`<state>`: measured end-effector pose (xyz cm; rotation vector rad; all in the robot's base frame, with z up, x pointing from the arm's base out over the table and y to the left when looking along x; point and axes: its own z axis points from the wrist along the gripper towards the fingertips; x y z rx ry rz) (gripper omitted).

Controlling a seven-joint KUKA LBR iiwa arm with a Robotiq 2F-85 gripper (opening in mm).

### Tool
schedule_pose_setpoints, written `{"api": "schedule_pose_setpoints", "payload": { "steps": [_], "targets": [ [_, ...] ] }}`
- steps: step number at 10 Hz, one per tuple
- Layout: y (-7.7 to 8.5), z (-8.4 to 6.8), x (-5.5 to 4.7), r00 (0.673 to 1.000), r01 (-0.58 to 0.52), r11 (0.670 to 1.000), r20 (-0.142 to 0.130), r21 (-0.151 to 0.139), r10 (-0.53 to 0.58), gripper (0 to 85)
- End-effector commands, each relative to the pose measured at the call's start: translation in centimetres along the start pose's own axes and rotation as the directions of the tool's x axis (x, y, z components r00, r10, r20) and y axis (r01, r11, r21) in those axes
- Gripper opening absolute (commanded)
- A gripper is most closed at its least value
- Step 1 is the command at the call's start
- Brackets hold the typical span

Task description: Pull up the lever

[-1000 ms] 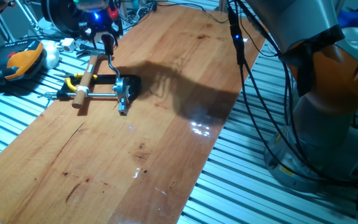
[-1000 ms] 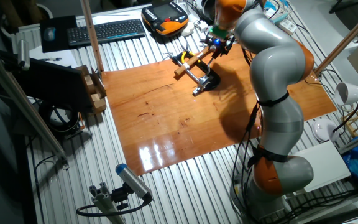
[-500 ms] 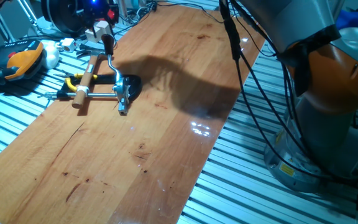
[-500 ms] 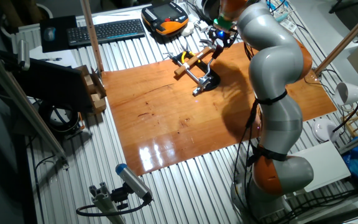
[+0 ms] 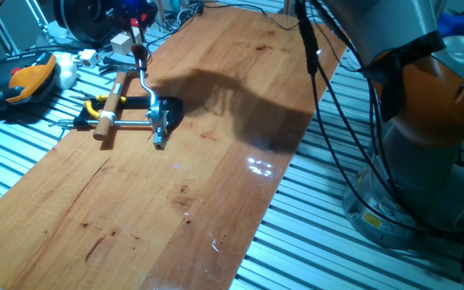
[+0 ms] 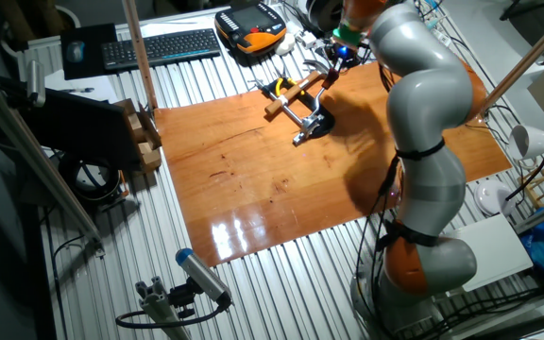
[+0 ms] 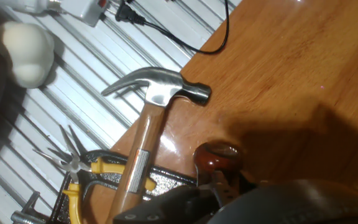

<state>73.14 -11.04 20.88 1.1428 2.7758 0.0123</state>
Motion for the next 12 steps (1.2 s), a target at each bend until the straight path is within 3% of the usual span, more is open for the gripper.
{"api": "schedule_pose_setpoints", "payload": {
  "steps": [1,2,3,6,11,12],
  "targets": [
    [-0.3,-0.2,-0.3,1.0,0.01,1.0,0.025,-0.027,-0.009,0.0],
    [-0.6,-0.4,-0.9,0.998,0.019,0.999,0.054,-0.037,-0.017,0.0],
    [-1.0,-0.5,-1.5,0.998,0.017,0.999,0.059,-0.045,-0.015,0.0],
    [-1.9,0.9,-3.1,0.999,-0.006,0.997,0.043,-0.072,0.009,0.0],
    [-2.3,3.5,-4.5,0.998,-0.037,0.996,0.038,-0.086,0.04,0.0],
    [-2.2,3.9,-4.7,0.998,-0.059,0.993,0.019,-0.098,0.061,0.0]
  ]
}}
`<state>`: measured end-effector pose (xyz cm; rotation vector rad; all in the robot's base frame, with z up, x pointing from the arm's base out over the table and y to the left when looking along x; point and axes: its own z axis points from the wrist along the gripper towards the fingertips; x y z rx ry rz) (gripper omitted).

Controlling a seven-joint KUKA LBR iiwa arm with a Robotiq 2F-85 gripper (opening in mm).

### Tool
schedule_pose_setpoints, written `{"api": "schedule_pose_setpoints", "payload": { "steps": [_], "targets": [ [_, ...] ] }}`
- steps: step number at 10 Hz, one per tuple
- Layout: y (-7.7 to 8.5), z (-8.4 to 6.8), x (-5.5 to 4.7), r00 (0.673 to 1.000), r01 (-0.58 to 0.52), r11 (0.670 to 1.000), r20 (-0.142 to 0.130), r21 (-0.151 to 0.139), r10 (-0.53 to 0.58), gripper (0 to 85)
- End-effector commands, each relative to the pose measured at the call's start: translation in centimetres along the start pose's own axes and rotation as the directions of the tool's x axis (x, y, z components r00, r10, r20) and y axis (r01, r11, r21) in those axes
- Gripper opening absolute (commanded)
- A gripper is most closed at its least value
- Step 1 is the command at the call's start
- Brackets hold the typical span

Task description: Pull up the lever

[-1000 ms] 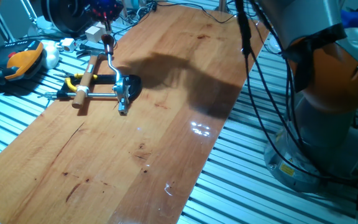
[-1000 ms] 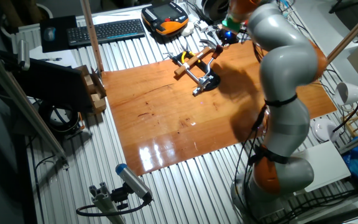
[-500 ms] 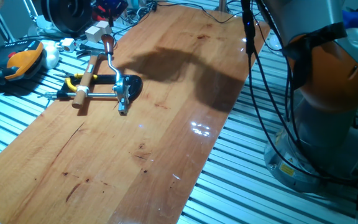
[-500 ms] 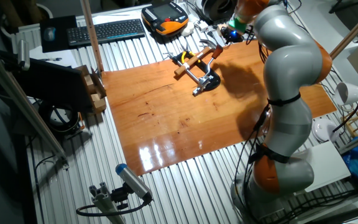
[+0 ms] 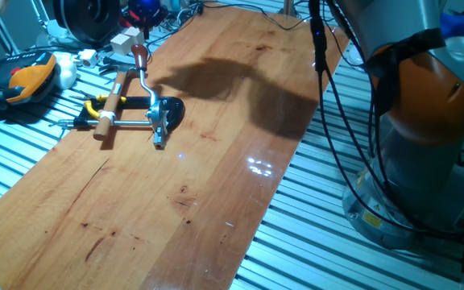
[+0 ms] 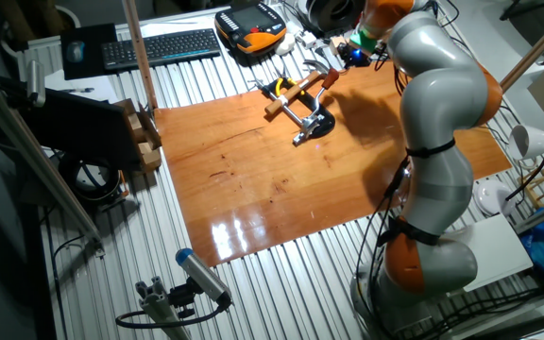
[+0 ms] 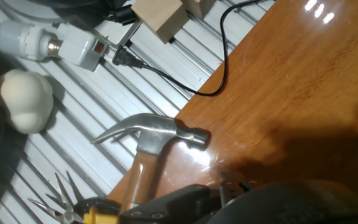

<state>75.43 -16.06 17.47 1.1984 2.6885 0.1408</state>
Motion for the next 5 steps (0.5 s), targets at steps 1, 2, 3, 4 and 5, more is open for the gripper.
{"api": "schedule_pose_setpoints", "payload": {
  "steps": [1,2,3,4,5],
  "targets": [
    [0.1,0.3,-0.1,1.0,-0.009,1.0,-0.007,0.0,0.009,0.0],
    [0.2,0.7,-0.1,1.0,-0.022,1.0,-0.012,0.004,0.022,0.0],
    [0.2,1.1,-0.2,0.999,-0.036,0.999,-0.022,0.002,0.036,0.0],
    [0.2,1.6,-0.1,0.999,-0.038,0.999,-0.024,0.0,0.038,0.0],
    [0.2,2.0,-0.1,0.999,-0.04,0.999,-0.029,-0.004,0.039,0.0]
  ]
}}
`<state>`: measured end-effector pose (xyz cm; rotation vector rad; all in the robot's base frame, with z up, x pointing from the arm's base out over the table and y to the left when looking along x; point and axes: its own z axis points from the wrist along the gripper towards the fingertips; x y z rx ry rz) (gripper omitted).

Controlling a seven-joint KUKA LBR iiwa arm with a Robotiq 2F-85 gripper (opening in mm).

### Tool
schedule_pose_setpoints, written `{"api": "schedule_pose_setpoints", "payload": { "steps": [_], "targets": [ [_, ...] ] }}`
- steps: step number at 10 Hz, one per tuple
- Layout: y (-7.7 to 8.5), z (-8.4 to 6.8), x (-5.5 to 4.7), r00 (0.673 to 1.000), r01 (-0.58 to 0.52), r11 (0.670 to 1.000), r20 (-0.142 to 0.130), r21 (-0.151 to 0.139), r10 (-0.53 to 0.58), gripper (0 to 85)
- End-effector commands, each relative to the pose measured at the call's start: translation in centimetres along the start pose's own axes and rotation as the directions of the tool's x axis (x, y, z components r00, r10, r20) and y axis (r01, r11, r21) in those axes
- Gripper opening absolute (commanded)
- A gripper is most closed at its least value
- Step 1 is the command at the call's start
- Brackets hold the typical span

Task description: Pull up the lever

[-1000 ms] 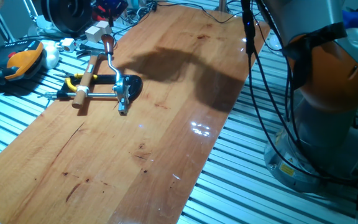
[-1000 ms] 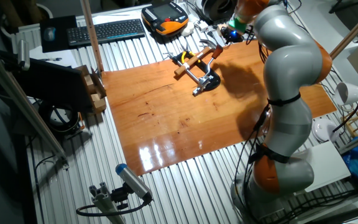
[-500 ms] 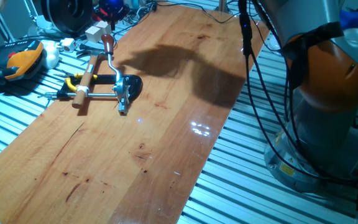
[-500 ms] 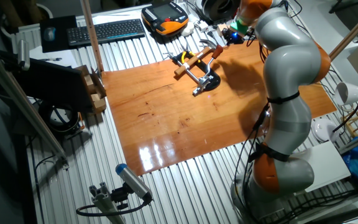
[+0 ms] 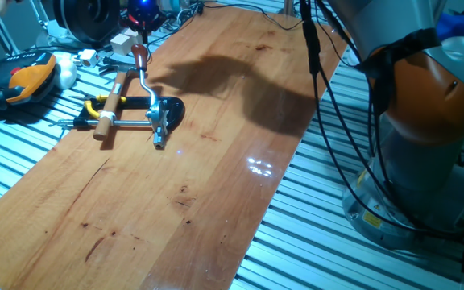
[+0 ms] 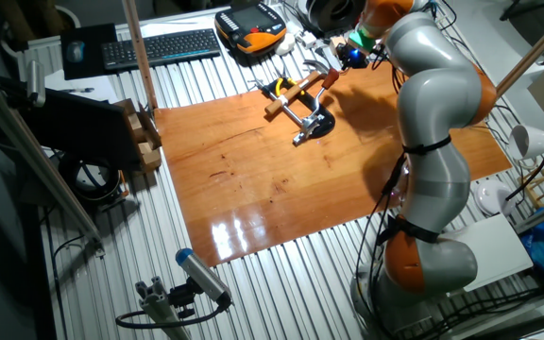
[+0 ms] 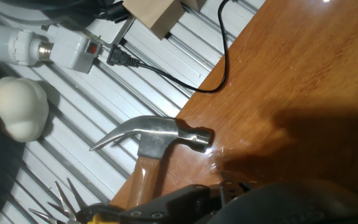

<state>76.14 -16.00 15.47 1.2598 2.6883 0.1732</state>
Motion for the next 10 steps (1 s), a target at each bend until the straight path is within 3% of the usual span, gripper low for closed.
{"api": "schedule_pose_setpoints", "payload": {
  "steps": [1,3,5,10],
  "targets": [
    [0.1,0.3,0.0,1.0,-0.002,1.0,-0.007,-0.006,0.002,0.0],
    [0.4,1.3,0.1,1.0,-0.011,1.0,-0.013,-0.015,0.011,0.0],
    [0.7,1.8,0.6,0.999,-0.028,0.999,-0.038,-0.024,0.028,0.0],
    [1.0,2.2,1.3,0.996,-0.037,0.999,-0.079,-0.031,0.035,0.0]
  ]
}}
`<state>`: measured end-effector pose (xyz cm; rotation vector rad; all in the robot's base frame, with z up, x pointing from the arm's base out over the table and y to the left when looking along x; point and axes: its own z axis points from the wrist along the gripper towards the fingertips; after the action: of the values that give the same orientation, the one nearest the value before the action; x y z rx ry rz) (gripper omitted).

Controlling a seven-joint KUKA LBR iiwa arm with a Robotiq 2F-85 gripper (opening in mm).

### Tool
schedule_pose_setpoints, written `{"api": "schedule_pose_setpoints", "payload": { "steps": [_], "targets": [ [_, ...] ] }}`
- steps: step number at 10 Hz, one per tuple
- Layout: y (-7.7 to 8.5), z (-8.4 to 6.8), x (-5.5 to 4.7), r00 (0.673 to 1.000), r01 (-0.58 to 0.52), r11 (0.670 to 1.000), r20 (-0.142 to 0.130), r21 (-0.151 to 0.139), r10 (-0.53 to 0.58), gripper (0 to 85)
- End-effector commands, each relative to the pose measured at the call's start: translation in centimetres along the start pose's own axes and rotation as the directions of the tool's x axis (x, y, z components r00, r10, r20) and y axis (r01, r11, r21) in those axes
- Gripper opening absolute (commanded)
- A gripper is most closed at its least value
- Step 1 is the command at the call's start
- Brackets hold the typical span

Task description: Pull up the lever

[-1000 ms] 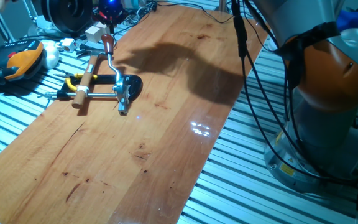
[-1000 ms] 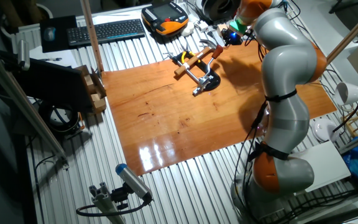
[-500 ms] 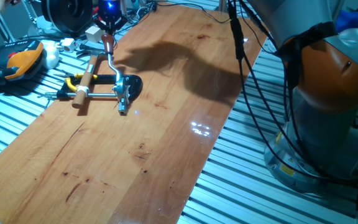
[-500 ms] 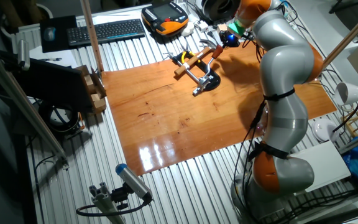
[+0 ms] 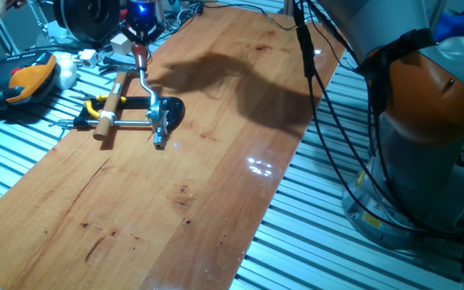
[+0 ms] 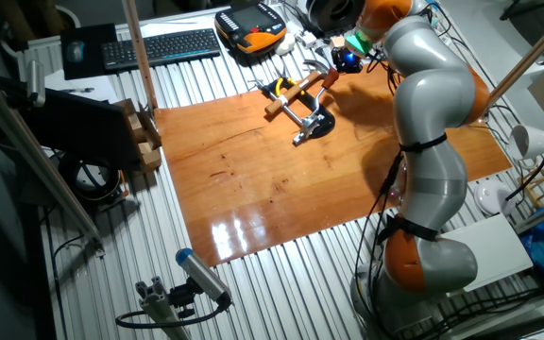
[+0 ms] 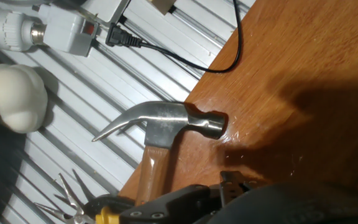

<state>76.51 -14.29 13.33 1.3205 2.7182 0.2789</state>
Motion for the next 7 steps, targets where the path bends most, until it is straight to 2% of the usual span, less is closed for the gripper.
{"api": "schedule_pose_setpoints", "payload": {
  "steps": [1,7],
  "targets": [
    [0.01,0.15,0.13,1.0,-0.003,1.0,-0.008,-0.005,0.003,0.0],
    [0.14,0.19,0.51,0.999,0.0,1.0,-0.034,-0.002,0.0,0.0]
  ]
}}
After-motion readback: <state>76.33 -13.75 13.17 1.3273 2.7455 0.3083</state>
